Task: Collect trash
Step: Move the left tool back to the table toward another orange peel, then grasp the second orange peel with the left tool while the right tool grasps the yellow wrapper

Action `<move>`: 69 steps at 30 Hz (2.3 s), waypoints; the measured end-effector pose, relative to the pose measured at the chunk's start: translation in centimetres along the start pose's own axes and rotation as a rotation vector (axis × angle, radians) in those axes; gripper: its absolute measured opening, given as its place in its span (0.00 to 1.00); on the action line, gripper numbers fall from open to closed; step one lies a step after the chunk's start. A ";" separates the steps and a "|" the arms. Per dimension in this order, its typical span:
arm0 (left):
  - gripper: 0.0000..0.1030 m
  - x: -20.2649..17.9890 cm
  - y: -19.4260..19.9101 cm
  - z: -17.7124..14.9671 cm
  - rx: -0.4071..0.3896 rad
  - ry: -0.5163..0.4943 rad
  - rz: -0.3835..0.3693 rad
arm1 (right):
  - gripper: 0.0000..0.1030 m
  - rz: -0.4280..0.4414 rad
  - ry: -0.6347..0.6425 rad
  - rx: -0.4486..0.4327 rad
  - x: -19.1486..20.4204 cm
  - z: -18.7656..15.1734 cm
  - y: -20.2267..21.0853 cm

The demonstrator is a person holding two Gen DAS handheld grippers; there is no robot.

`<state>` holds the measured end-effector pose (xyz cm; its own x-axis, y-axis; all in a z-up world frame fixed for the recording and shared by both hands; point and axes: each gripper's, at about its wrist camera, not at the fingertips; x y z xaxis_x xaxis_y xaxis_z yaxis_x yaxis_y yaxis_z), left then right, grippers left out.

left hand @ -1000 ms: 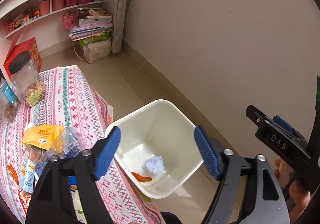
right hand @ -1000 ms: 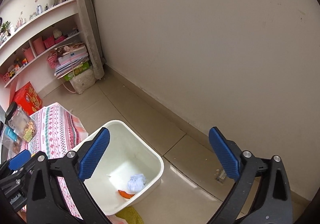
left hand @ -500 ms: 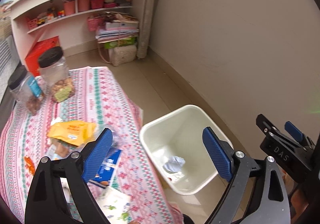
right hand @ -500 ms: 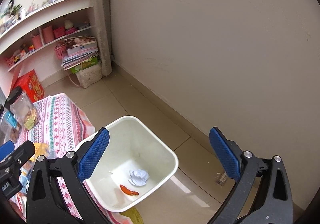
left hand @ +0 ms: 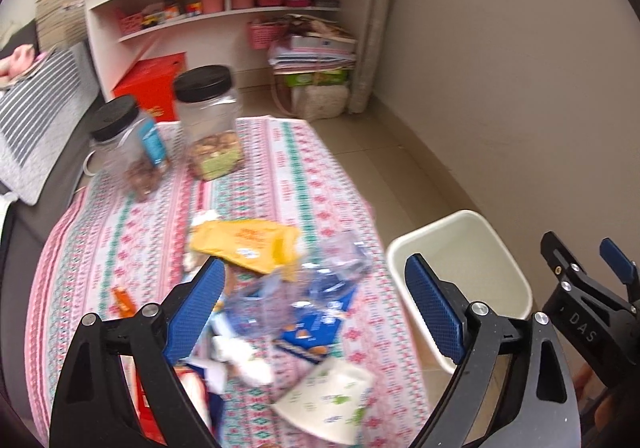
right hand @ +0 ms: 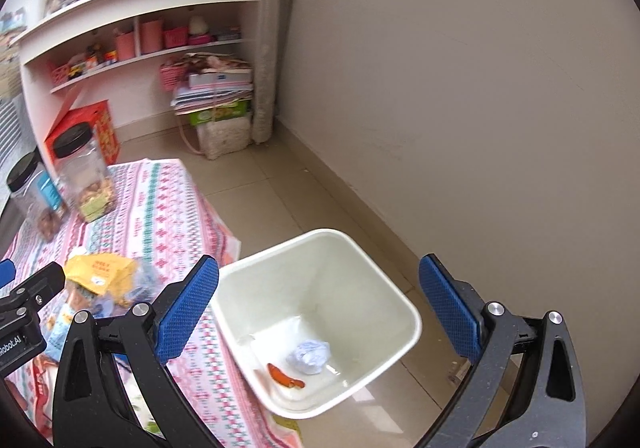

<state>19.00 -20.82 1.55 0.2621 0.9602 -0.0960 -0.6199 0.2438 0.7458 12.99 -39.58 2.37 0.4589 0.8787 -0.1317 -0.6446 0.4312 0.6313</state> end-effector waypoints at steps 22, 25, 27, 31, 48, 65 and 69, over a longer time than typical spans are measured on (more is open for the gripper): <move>0.86 18.6 -5.6 -3.2 0.258 0.189 0.177 | 0.93 0.192 0.230 0.073 15.3 -1.2 0.4; 0.86 21.2 -7.4 -4.3 0.328 0.205 0.201 | 0.93 0.218 0.257 0.111 17.2 -1.5 -0.1; 0.86 22.7 -8.3 -4.9 0.367 0.233 0.212 | 0.93 0.236 0.261 0.137 18.2 -1.6 -0.5; 0.85 24.4 -9.4 -5.7 0.402 0.290 0.197 | 0.93 0.261 0.254 0.176 19.6 -1.6 -1.1; 0.26 24.0 -11.8 -6.6 0.420 0.242 0.204 | 0.93 0.269 0.277 0.226 22.2 -1.2 -3.1; 0.24 24.4 -5.3 -4.7 0.302 0.241 0.095 | 0.76 0.315 0.657 0.228 31.6 -2.9 -5.9; 0.24 25.2 -5.4 -4.4 0.300 0.256 0.085 | 0.75 0.312 0.729 0.255 33.5 -3.4 -6.9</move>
<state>25.74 2.67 -7.80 0.0024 0.9874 -0.1584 -0.3779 0.1476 0.9140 30.72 -12.42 -9.00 -0.2857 0.9002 -0.3287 -0.4783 0.1632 0.8629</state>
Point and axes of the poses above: each gripper's, at about its wrist camera, not at the fingertips, and y roughly against the way its jaws point, x to its left, z to its top, and after that the axes turned 2 degrees about -z, right-handed
